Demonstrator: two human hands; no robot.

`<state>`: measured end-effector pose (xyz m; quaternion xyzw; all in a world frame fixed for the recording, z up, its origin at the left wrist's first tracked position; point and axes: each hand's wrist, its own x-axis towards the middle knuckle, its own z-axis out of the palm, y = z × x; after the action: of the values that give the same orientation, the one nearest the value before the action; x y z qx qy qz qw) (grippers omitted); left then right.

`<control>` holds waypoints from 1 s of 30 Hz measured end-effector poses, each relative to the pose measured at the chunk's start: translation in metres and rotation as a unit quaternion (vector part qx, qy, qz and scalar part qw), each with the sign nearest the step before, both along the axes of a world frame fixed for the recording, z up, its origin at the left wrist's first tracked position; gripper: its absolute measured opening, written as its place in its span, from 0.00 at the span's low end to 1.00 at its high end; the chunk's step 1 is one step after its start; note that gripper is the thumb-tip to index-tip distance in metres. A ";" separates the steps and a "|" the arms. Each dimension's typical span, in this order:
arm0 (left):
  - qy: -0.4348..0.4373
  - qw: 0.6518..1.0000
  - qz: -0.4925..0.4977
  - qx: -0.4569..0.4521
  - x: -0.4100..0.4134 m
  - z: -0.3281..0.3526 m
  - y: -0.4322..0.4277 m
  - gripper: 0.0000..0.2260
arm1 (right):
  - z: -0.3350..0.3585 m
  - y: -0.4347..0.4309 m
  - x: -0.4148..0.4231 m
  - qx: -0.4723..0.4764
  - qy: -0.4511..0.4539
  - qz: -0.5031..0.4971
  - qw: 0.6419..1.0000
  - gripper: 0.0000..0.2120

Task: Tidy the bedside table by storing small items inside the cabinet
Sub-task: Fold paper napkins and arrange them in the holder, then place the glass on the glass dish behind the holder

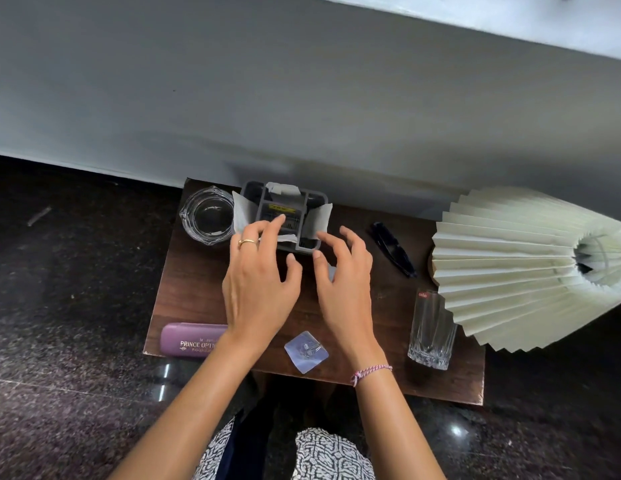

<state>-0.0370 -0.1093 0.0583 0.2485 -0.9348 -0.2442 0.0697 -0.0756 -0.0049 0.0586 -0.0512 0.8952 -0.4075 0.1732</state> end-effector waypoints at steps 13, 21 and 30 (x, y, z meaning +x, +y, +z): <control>0.020 0.967 0.071 0.244 0.001 0.006 0.069 0.10 | 0.001 0.050 0.013 -0.039 -0.007 -0.062 0.997 0.14; -0.050 0.931 0.109 0.344 0.003 -0.004 0.104 0.08 | -0.006 0.090 0.034 -0.035 0.011 -0.069 0.997 0.14; -0.149 0.805 0.218 0.531 0.009 -0.036 0.160 0.09 | -0.029 0.146 0.082 0.067 0.040 -0.121 0.990 0.17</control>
<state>-0.0277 0.0507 0.0223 0.4775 -0.5792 -0.6406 -0.1616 0.0066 0.1411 0.0295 0.0524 0.9264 -0.3619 0.0894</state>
